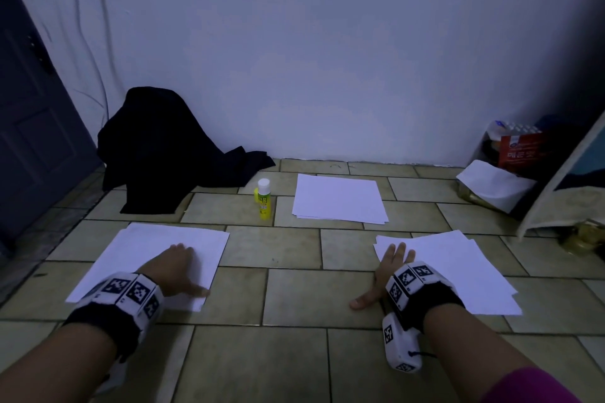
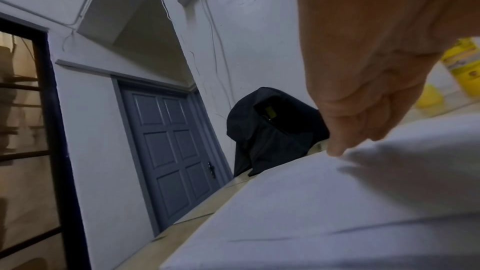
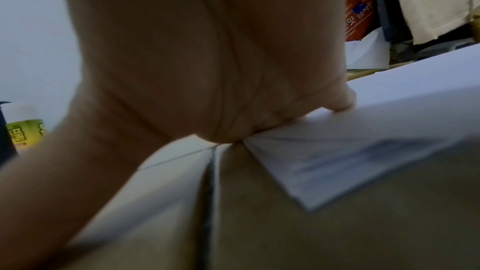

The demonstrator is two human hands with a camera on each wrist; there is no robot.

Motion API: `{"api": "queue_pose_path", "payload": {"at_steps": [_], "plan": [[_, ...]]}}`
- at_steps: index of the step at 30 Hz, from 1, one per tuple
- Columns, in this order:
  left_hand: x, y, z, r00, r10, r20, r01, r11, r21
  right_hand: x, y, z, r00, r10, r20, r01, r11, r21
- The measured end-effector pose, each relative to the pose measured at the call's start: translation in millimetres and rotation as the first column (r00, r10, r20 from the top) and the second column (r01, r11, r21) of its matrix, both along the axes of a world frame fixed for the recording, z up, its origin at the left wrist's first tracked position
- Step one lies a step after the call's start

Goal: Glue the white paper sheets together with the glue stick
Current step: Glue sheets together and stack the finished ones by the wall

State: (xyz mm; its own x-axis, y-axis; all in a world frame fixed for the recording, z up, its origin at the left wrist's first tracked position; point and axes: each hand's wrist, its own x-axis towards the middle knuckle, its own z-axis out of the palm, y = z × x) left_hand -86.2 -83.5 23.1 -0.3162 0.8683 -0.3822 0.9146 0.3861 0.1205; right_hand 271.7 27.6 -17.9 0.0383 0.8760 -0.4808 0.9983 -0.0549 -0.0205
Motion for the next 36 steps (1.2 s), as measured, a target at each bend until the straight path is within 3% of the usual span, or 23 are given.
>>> {"api": "queue_pose_path", "payload": {"at_steps": [9,16,20,23,30,33,36], "plan": [[-17,0,-1,0.994,-0.062,-0.092,0.063,0.998,0.006,-1,0,0,1.0,0.003,0.012,-0.003,1.0,-0.002],[-4,0,33,0.98,0.058,-0.192,0.004,0.951,0.31,0,-1,-1,1.0,0.003,0.018,-0.003,1.0,0.006],[44,1,66,0.962,-0.053,-0.27,0.157,0.911,0.381,0,0,-2,1.0,0.011,0.029,-0.011,1.0,0.007],[86,12,64,0.956,-0.155,-0.249,0.231,0.921,0.313,-1,0,-3,0.999,0.008,0.038,-0.009,1.0,0.011],[153,36,-1,0.951,-0.299,-0.076,0.299,0.954,-0.01,-1,-3,7,0.999,0.02,0.032,-0.02,1.0,-0.006],[155,40,-14,0.951,-0.309,0.019,0.31,0.95,-0.04,1,-5,24,0.999,0.036,0.035,-0.037,0.999,0.011],[143,42,-10,0.91,-0.408,0.072,0.411,0.911,-0.023,-1,14,44,0.988,0.154,-0.005,-0.154,0.988,-0.009]]}}
